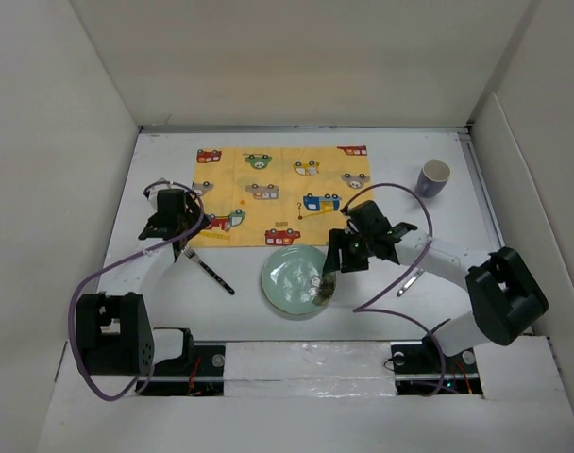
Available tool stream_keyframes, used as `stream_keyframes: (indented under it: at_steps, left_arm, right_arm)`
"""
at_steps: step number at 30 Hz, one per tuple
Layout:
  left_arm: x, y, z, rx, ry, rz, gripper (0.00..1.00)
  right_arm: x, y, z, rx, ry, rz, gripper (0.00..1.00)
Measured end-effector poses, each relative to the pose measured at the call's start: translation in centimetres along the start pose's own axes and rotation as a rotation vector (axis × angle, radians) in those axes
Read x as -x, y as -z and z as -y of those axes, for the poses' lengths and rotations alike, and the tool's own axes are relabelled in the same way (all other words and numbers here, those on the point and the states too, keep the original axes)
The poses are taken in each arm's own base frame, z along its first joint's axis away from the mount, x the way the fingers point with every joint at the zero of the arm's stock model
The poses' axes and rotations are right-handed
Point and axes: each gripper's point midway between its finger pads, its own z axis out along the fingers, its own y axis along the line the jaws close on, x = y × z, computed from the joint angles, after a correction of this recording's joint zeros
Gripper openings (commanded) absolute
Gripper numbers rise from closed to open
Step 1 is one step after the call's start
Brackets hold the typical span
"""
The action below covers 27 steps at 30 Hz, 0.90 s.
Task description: Set the dinner table for one person
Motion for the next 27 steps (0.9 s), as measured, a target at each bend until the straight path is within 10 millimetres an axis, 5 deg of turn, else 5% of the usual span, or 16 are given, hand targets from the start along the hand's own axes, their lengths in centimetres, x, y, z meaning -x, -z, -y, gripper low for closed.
stream_keyframes:
  at_steps: [3,7,8,10,14,20,23,27]
  left_arm:
    - [0.4,0.5,0.4,-0.021,-0.012,0.005,0.56]
    - [2.2,2.0,2.6,-0.097,-0.042,0.035,0.00]
    - [2.8,2.6,3.6,-0.128,-0.055,0.048,0.00]
    - [3.5,4.0,5.9,-0.205,-0.084,0.063,0.00]
    - [4.2,6.6,9.7,-0.367,-0.108,0.063,0.00]
    - [3.4,7.6,9.3,-0.376,-0.136,0.027,0.00]
    - [3.1,8.0,8.7,-0.359,-0.140,0.018,0.00]
    - [3.2,8.2,8.2,-0.338,-0.130,0.022,0.00]
  right_arm:
    - [-1.1,-1.1,0.6,0.005,-0.014,-0.039,0.63]
    - [-2.0,-2.3,0.5,0.059,-0.037,-0.081,0.46]
    - [-1.9,-2.6,0.2,0.081,-0.041,-0.080,0.24]
    - [-1.8,-3.1,0.3,0.103,-0.056,-0.079,0.00]
    - [-1.5,-3.3,-0.9,0.209,-0.097,-0.085,0.00]
    - [0.9,0.5,-3.2,0.286,-0.066,-0.006,0.00]
    - [4.7,2.3,-4.5,0.304,-0.070,0.056,0.00]
    - [12.8,3.5,-7.3,0.356,-0.055,0.180,0.00]
